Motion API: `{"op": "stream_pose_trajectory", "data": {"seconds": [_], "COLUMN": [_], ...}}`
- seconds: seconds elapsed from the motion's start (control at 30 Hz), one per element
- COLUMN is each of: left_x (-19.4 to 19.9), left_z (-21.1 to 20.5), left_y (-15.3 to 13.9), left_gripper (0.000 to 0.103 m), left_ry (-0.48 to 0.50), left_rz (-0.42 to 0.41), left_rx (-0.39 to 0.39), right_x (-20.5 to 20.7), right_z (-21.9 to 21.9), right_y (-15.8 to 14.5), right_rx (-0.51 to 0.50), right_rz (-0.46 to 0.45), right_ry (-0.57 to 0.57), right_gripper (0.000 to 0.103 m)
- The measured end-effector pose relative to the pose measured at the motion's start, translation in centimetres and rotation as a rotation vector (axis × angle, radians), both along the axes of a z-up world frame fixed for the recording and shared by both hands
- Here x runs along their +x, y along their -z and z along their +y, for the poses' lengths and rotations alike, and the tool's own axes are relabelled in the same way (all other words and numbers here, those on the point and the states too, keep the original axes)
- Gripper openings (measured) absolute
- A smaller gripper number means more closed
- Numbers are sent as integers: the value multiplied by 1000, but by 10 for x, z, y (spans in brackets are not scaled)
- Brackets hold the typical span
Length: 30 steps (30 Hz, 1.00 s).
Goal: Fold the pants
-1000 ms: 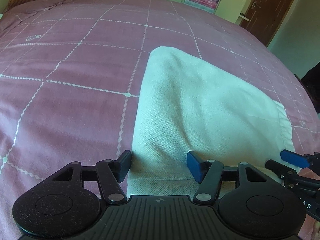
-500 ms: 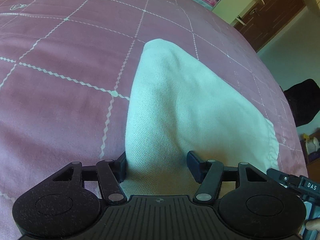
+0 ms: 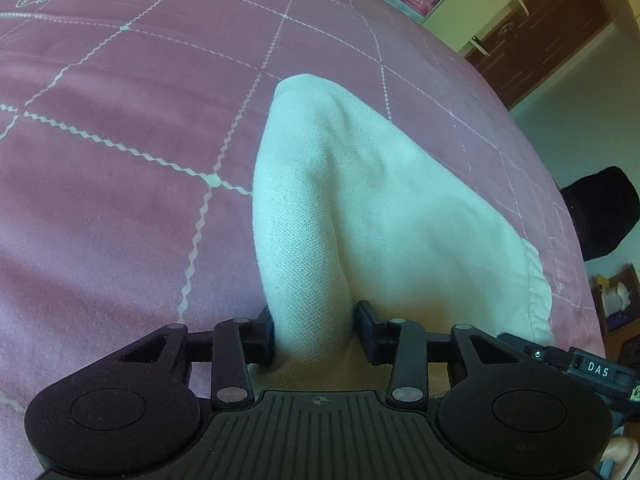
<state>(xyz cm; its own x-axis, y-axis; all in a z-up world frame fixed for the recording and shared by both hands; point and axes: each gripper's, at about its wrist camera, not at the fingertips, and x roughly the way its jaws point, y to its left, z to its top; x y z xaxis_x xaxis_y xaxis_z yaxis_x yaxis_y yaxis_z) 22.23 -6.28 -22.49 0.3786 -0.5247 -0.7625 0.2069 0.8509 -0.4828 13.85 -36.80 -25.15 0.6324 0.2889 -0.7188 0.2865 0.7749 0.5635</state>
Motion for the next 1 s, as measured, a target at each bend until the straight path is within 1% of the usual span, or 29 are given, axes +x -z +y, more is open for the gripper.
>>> {"op": "stream_pose_trajectory", "data": {"seconds": [0.07,0.1,0.13,0.17,0.2,0.3,0.33,0.43,0.53,0.67,0.77,0.83,0.9,1.0], "left_x": [-2,-4,-6,-10,-13,-21,-22,-25,-22,-5,14,29,44,68], "left_z": [-4,-4,-3,-1,2,1,-1,-5,-8,-7,-11,-16,-20,-27], "left_y": [-2,-3,-5,-9,-13,-24,-28,-49,-71,-97,-118,-127,-132,-131], "left_gripper": [43,41,36,29,28,27,27,26,26,26,26,26,26,26], "left_ry": [-8,-12,-17,-21,-22,-15,-15,-16,-14,-51,-67,-77,-93,-121], "left_rz": [5,1,-4,-13,-26,-72,-81,-124,-165,-206,-245,-269,-281,-272], "left_rx": [11,11,5,-2,-10,-11,-19,-60,-102,-147,-155,-144,-138,-121], "right_x": [4,4,4,2,0,-9,-11,-14,-12,3,18,30,44,66], "right_z": [12,14,16,16,17,21,20,16,15,7,-2,-6,-12,-17], "right_y": [-2,-2,-3,-5,-9,-24,-28,-39,-56,-85,-105,-116,-123,-125], "right_rx": [-54,-69,-73,-72,-66,-67,-51,12,26,38,23,9,4,4], "right_rz": [-9,-10,-7,-3,-3,-54,-64,-107,-156,-241,-291,-314,-329,-345], "right_ry": [3,7,13,22,27,20,25,41,30,35,30,28,32,42], "right_gripper": [58,58,57,53,49,45,45,43,43,43,43,43,43,43]}}
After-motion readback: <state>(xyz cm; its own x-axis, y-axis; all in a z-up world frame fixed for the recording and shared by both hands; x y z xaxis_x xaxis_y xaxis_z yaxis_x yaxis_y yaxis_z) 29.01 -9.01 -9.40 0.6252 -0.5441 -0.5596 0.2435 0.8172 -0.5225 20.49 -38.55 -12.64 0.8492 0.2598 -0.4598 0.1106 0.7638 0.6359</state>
